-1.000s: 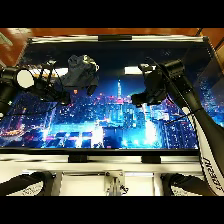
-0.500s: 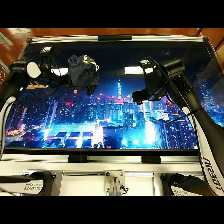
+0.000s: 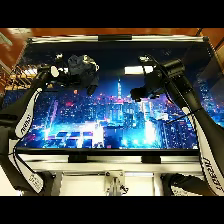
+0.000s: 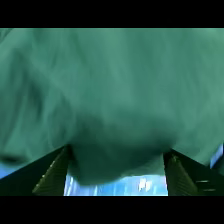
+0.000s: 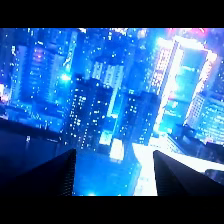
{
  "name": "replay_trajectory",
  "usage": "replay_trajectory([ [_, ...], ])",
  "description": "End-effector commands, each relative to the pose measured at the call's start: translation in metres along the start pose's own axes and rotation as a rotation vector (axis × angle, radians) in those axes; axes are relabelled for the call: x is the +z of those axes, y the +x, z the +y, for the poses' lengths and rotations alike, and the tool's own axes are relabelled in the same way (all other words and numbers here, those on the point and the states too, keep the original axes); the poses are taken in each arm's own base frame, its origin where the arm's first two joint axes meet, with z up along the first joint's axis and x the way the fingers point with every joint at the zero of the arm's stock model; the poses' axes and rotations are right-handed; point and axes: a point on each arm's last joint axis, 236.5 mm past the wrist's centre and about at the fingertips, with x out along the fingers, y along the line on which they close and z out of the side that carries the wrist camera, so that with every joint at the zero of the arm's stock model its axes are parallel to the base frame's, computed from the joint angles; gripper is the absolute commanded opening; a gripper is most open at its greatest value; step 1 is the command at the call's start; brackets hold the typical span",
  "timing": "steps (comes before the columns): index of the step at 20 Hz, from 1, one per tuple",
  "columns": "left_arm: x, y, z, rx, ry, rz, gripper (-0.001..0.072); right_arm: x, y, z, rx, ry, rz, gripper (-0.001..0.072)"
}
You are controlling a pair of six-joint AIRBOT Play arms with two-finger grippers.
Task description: Fold the shirts.
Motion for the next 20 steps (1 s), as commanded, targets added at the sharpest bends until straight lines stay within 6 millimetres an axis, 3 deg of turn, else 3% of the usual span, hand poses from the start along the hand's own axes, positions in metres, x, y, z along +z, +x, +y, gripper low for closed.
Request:
replay_trajectory([
  [1,0.018,0.016,-0.001,-0.015,-0.021,-0.091,0.0383,0.008,0.0,0.001,0.006,0.003,-0.033,0.0583],
  [2,0.019,0.016,-0.001,-0.015,-0.02,-0.094,0.0068,0.009,0.0,0.0,0.001,0.001,-0.04,0.0583],
  [4,0.023,0.007,-0.005,-0.021,0.0,-0.093,0.0037,0.014,-0.001,-0.016,-0.068,-0.035,-0.056,0.0583],
  [6,0.044,-0.028,-0.029,-0.042,0.129,-0.138,0.0036,0.019,-0.005,-0.039,-0.168,-0.06,-0.078,0.0583],
  [7,0.059,-0.057,-0.046,-0.058,0.198,-0.187,0.0036,0.021,-0.011,-0.046,-0.194,-0.041,-0.092,0.0583],
  [9,0.095,-0.144,-0.094,-0.105,0.307,-0.341,0.0036,0.03,-0.035,-0.052,-0.195,0.018,-0.159,0.0583],
  [11,0.112,-0.247,-0.146,-0.177,0.363,-0.505,0.0036,0.043,-0.081,-0.061,-0.206,0.04,-0.276,0.0583],
  [12,0.111,-0.295,-0.17,-0.217,0.391,-0.574,0.0036,0.048,-0.111,-0.067,-0.22,0.051,-0.345,0.0583],
  [14,0.092,-0.38,-0.206,-0.296,0.443,-0.659,0.0036,0.048,-0.178,-0.084,-0.259,0.073,-0.491,0.0583],
  [15,0.074,-0.409,-0.216,-0.332,0.451,-0.651,0.0036,0.042,-0.209,-0.092,-0.273,0.092,-0.558,0.0583],
  [16,0.054,-0.425,-0.223,-0.364,0.446,-0.61,0.0036,0.033,-0.24,-0.098,-0.274,0.113,-0.623,0.0583],
  [18,0.003,-0.43,-0.233,-0.403,0.455,-0.445,0.0036,0.008,-0.286,-0.109,-0.269,0.168,-0.713,0.0583],
  [20,-0.057,-0.412,-0.247,-0.42,0.527,-0.232,0.0036,-0.015,-0.311,-0.112,-0.264,0.192,-0.753,0.0583],
])
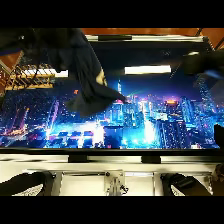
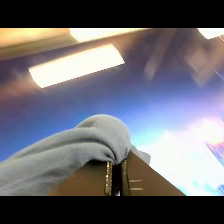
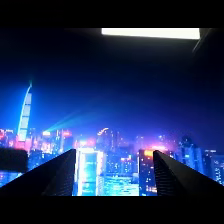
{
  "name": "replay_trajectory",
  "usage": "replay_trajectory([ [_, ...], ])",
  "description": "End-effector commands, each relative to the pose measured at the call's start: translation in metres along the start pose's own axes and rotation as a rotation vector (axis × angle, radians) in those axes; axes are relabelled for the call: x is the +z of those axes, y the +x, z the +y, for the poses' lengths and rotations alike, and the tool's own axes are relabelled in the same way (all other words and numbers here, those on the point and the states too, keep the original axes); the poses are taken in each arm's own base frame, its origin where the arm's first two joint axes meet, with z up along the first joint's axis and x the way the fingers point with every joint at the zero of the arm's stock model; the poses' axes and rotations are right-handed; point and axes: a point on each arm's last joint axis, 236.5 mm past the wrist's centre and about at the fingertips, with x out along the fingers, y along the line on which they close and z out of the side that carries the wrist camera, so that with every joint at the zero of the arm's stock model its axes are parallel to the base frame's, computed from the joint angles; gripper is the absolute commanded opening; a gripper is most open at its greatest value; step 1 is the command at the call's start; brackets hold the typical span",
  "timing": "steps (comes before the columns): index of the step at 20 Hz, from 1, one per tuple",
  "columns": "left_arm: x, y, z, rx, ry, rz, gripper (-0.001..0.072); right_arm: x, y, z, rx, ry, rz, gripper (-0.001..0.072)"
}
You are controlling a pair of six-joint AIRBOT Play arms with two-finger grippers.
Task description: Fold the shirts.
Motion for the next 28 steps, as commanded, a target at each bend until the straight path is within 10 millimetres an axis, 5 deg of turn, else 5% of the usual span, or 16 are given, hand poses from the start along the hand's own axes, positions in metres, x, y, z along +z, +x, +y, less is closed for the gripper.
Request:
replay_trajectory([
  [1,-0.076,-0.022,-0.07,-0.131,0.006,0.292,0.0036,0.002,-0.062,-0.031,-0.022,0.062,-0.084,0.0583],
  [4,-0.14,0.014,-0.121,-0.2,0.011,0.398,0.0036,-0.032,-0.063,-0.031,-0.025,0.059,0.057,0.0583],
  [7,-0.196,0.049,-0.106,-0.084,-0.084,0.465,0.0036,-0.087,-0.039,-0.01,0.022,-0.009,0.282,0.0582],
  [10,-0.242,0.051,-0.086,-0.025,-0.113,0.591,0.0036,-0.159,-0.004,0.037,0.17,-0.063,0.487,0.0583],
  [13,-0.258,0.045,-0.081,-0.009,-0.099,0.652,0.0037,-0.239,0.024,0.091,0.35,-0.023,0.659,0.0583],
  [16,-0.27,0.035,-0.071,0.02,-0.056,0.717,0.0037,-0.298,0.042,0.111,0.386,0.064,0.76,0.0584],
  [20,-0.28,0.021,-0.035,0.156,0.034,0.787,0.0037,-0.319,0.07,0.116,0.331,0.228,0.733,0.0583],
  [25,-0.28,0.021,-0.032,0.158,0.062,0.789,0.0037,-0.359,0.105,0.113,0.289,0.324,0.873,0.0583],
  [28,-0.28,0.021,-0.032,0.157,0.063,0.786,0.0036,-0.354,0.121,0.125,0.377,0.505,0.904,0.0583],
])
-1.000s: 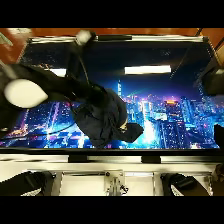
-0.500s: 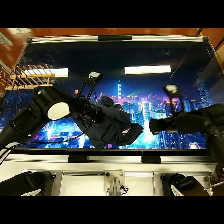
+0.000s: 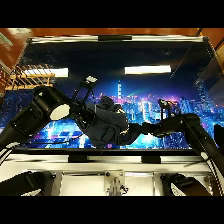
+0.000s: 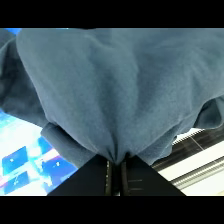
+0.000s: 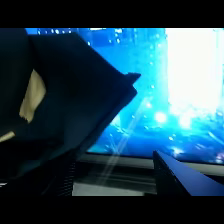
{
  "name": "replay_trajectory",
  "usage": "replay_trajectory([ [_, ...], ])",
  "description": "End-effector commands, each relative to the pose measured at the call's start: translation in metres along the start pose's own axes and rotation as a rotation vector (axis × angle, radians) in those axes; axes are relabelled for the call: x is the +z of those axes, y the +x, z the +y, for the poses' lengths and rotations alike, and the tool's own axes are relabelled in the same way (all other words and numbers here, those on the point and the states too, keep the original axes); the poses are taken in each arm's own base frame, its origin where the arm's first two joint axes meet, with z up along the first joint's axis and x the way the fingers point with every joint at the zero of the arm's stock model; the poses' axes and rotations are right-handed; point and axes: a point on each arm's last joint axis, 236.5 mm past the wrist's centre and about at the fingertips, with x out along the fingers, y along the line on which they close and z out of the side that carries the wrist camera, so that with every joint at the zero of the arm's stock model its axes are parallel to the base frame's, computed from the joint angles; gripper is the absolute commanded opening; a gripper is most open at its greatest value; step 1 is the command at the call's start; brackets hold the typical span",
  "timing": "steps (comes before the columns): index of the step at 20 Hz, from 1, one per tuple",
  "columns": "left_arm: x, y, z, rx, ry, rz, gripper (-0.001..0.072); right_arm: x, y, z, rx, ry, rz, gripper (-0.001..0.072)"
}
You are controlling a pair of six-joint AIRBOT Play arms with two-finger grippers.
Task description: Fold the shirts.
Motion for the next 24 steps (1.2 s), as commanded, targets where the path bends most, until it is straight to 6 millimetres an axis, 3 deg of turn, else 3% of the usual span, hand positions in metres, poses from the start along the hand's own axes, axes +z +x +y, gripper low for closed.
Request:
replay_trajectory([
  [1,0.001,0.0,0.003,0.011,0.005,-0.004,0.0036,0.01,0.018,0.01,0.137,0.122,0.04,0.0583],
  [9,0.007,0.0,0.0,-0.001,0.004,-0.028,0.0037,0.004,0.057,0.005,0.104,0.142,0.112,0.0584],
  [11,0.007,0.0,0.0,-0.001,0.004,-0.028,0.0037,0.003,0.059,0.007,0.104,0.135,0.116,0.0584],
  [17,0.005,0.009,-0.001,0.004,0.006,-0.006,0.0037,0.028,0.059,0.006,0.104,0.199,0.009,0.0576],
  [19,0.005,0.011,0.0,0.006,0.007,-0.001,0.0037,0.037,0.059,0.007,0.11,0.227,-0.027,0.0292],
  [20,0.005,0.012,0.0,0.008,0.007,0.0,0.0037,0.039,0.059,0.007,0.114,0.234,-0.037,0.019],
  [21,0.005,0.013,0.0,0.008,0.008,0.003,0.0037,0.039,0.059,0.007,0.113,0.233,-0.037,0.0163],
  [22,0.005,0.015,0.0,0.009,0.008,0.008,0.0037,0.038,0.058,0.007,0.112,0.224,-0.033,0.007],
  [24,0.003,0.023,-0.001,0.013,0.01,0.025,0.0037,0.04,0.054,0.008,0.113,0.187,-0.046,0.0068],
])
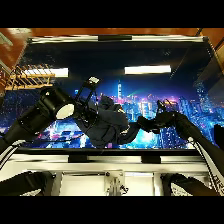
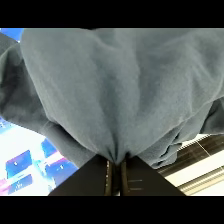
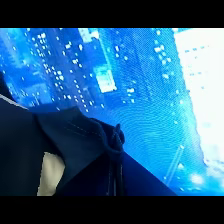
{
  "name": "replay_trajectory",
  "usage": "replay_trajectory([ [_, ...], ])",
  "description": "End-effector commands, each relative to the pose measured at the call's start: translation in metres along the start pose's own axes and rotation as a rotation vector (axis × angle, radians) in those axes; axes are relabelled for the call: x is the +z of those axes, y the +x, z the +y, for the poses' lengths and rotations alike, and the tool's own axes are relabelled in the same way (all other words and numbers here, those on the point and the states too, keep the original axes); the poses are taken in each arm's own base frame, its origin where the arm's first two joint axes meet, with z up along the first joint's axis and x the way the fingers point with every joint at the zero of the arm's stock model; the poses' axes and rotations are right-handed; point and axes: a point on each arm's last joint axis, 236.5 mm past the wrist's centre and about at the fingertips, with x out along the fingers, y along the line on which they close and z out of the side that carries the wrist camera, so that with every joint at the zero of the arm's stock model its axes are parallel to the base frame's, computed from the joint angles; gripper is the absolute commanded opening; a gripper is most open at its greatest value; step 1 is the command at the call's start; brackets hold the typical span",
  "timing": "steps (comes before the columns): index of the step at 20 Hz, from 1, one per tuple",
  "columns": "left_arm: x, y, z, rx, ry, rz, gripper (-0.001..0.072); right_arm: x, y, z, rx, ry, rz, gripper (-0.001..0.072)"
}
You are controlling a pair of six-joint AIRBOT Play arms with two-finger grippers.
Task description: Fold the shirts.
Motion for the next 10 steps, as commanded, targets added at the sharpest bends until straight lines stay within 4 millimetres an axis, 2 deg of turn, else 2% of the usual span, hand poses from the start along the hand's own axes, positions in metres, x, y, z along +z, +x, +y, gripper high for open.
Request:
replay_trajectory([
  [1,-0.002,0.014,-0.001,0.006,0.003,0.029,0.0037,0.007,-0.008,0.005,0.01,-0.048,-0.041,0.0068],
  [6,-0.002,0.042,-0.004,0.012,0.01,0.063,0.0042,0.02,-0.042,0.018,0.033,-0.149,-0.157,0.0068],
  [7,0.0,0.046,-0.007,0.005,0.014,0.062,0.0351,0.021,-0.045,0.02,0.039,-0.147,-0.165,0.0068],
  [8,0.0,0.047,-0.006,0.007,0.004,0.065,0.0696,0.02,-0.045,0.022,0.045,-0.139,-0.162,0.0068],
  [10,-0.008,0.042,0.01,0.023,-0.007,0.102,0.072,0.02,-0.045,0.021,0.043,-0.14,-0.161,0.0068],
])
